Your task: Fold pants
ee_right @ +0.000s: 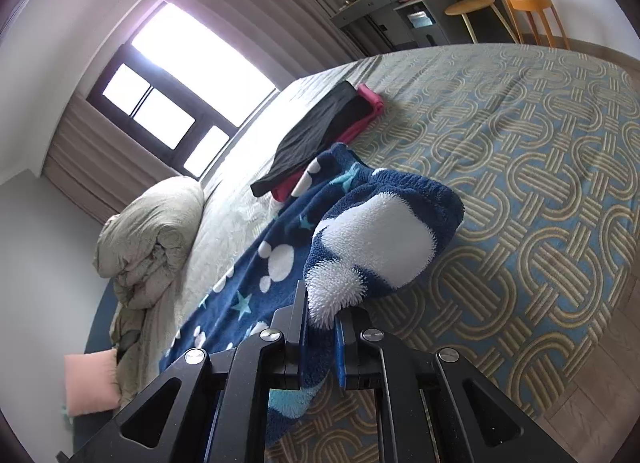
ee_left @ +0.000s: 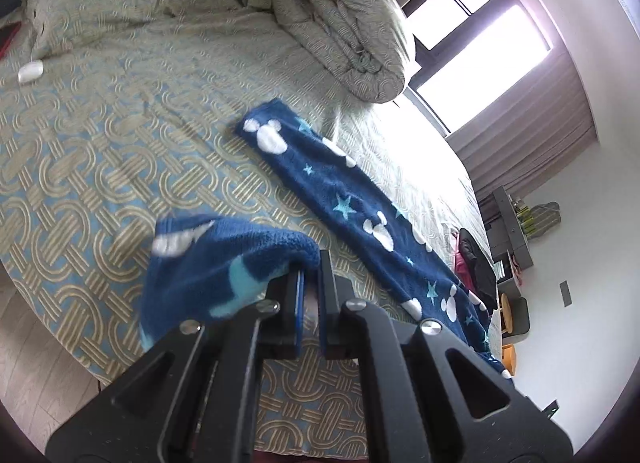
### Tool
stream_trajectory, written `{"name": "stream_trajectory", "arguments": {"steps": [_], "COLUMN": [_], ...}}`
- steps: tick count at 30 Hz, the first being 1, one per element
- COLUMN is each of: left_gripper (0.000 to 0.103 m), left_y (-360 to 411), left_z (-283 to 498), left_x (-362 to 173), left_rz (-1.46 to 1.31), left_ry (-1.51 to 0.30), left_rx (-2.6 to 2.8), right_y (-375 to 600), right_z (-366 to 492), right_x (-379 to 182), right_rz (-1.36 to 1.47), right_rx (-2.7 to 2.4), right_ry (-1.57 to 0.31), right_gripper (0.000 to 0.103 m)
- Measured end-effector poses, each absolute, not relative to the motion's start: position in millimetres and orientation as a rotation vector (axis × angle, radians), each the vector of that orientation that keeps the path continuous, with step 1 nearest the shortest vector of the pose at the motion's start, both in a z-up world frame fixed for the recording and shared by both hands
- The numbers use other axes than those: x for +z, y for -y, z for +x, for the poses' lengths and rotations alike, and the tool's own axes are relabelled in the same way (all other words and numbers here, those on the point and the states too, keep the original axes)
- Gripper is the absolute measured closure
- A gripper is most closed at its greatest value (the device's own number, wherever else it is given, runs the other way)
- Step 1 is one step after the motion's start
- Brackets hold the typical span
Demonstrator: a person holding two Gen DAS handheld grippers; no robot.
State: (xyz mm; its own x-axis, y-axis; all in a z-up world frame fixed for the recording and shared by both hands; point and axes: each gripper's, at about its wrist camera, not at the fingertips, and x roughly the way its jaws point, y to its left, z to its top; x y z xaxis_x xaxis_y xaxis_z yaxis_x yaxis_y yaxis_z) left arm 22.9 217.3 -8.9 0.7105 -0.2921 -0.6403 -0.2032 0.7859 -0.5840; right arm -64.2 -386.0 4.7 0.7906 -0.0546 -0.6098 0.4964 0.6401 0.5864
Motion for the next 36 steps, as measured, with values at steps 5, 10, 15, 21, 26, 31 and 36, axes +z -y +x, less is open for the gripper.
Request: {"name": "stream_trajectory", "arguments": {"steps": [5,10,15,21,26,31,36], "left_gripper": [0.096,0.096,0.096,0.096,0.096,0.096,0.096], "left_y": [-212.5,-204.1,-198.0,-197.4,-194.6,-190.0,-177.8], "left_z": [43.2,69.0,105.1,145.4,185.3,225.9,264.2], "left_x": [5.2,16.7,22.6,19.3,17.0,7.4,-0.9], "left_rz": [-0.647,-0.602,-0.547,-0.571,-0.552,-0.539,-0.504], "left_ry": [-0.789,-0.794,-0.833,-0.898,-0.932,-0.964,-0.993], "left_rx": [-0.051,-0.052,-0.006,0.024,0.037,0.06,0.068], "right_y": [380.3,378.4,378.9,386.7,391.3,389.2,389.5], "right_z": [-51.7,-21.4,17.4,56.4,95.7,141.4,175.9], "right_x": [21.6,34.0,42.4,40.4,40.0,33.9,26.6], "right_rz": [0.754,0.728,0.683,0.717,0.718,0.668,0.636], "right_rx": [-0.335,-0.328,-0.328,-0.341,-0.354,-0.376,-0.399], "right_ry": [-0.573,-0.58,-0.602,-0.651,-0.703,-0.753,-0.801], "right_gripper": [0.094,0.094,0.094,0.094,0.094,0.094,0.094]}}
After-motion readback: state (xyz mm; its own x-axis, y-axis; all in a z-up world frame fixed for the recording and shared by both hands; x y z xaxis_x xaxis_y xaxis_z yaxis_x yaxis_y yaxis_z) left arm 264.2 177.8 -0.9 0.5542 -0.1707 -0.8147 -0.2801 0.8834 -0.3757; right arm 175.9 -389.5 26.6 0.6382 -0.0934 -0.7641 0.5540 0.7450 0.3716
